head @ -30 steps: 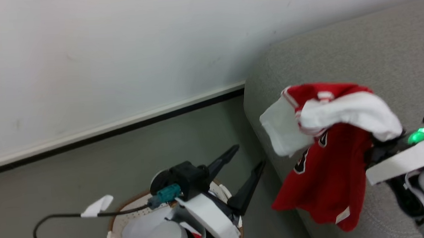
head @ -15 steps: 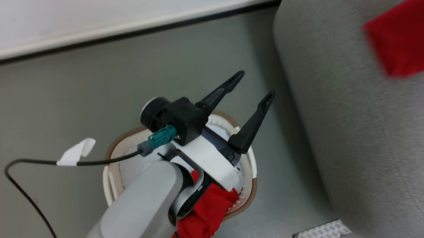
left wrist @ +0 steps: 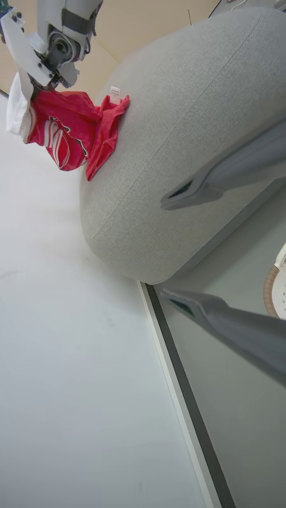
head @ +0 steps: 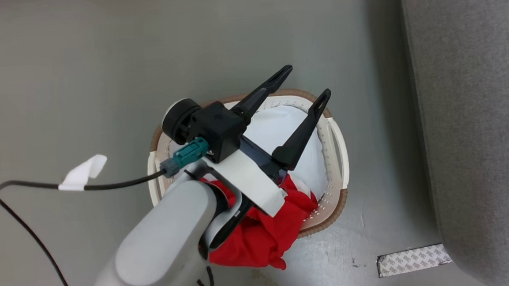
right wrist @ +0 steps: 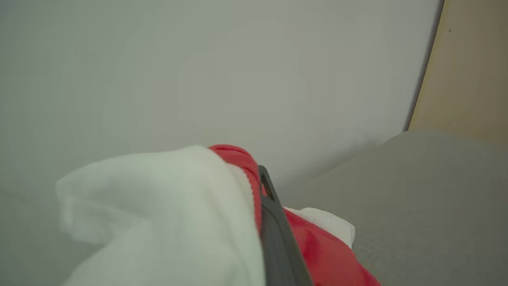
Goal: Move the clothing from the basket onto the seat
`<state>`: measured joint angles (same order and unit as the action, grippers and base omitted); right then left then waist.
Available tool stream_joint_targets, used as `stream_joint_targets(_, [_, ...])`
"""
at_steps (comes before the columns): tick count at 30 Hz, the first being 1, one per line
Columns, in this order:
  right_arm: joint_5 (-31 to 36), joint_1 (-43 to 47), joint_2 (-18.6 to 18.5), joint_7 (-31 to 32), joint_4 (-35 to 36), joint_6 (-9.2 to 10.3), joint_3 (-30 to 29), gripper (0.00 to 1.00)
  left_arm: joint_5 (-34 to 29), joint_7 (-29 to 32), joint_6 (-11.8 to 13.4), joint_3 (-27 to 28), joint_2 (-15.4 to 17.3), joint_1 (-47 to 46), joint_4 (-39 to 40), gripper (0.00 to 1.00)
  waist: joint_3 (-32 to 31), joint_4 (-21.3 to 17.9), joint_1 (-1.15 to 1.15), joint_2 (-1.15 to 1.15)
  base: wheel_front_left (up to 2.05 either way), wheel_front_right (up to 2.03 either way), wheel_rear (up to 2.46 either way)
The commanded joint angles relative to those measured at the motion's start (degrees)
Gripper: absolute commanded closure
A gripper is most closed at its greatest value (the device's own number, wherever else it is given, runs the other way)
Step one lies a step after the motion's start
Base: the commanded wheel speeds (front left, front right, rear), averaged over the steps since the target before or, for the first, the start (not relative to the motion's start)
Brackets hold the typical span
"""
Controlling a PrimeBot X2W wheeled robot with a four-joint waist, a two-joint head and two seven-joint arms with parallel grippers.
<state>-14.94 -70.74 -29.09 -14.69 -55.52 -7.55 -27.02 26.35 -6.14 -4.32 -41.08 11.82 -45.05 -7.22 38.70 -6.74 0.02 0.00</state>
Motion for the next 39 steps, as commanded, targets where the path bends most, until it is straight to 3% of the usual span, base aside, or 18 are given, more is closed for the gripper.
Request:
stream_joint_targets(1, [1.4,1.1,0.0,-0.2,-1.2,0.12,-1.0,1.00,-0.1,0.1,0.2,0.1,0.7,0.9,0.2,0.00,0.3,0.2,-0.02,0.00,0.00,0.00,0.00])
stream_joint_targets(4, [5.4,3.6,1.2,-0.5,-5.0,0.12,-3.5,0.99,0.1,0.4,0.7,0.2,1.5,1.6,0.7,0.00,0.4,-0.1,-0.02,0.00,0.00,0.00,0.00])
stream_joint_targets(6, [8.4,5.2,2.2,-0.5,-6.6,0.12,-4.4,0.63,0.3,0.6,1.0,0.3,2.0,2.2,1.0,0.00,0.4,-0.5,-0.02,0.00,0.00,0.00,0.00])
stream_joint_targets(7, [9.4,5.8,2.9,-0.5,-7.0,0.12,-4.6,0.52,0.3,0.7,1.2,0.4,2.3,2.4,1.1,0.00,0.2,-0.8,-0.02,0.00,0.00,0.00,0.00])
stream_joint_targets(8, [10.5,6.2,3.5,-0.5,-6.8,0.12,-4.9,0.00,0.5,0.7,1.3,0.5,2.6,2.7,1.1,0.00,0.0,-1.1,-0.02,0.00,0.00,0.00,0.00])
stream_joint_targets(14, [17.7,13.4,9.8,-0.4,-0.3,0.12,-1.7,0.00,2.2,-0.2,2.3,1.7,3.4,5.2,0.7,0.00,-3.6,-3.1,-0.02,0.00,0.00,0.00,0.00])
stream_joint_targets(26, [15.9,34.4,20.9,-0.4,17.6,0.13,4.9,0.00,5.4,-4.1,5.3,4.6,7.0,15.2,-1.4,0.00,-16.9,-5.0,-0.02,0.00,0.00,0.00,0.00])
stream_joint_targets(39, [10.8,51.3,25.7,-0.4,31.5,0.13,14.9,0.00,6.5,-8.9,10.2,9.2,5.6,28.6,-3.2,0.00,-29.6,-3.1,-0.02,0.00,0.00,0.00,0.00])
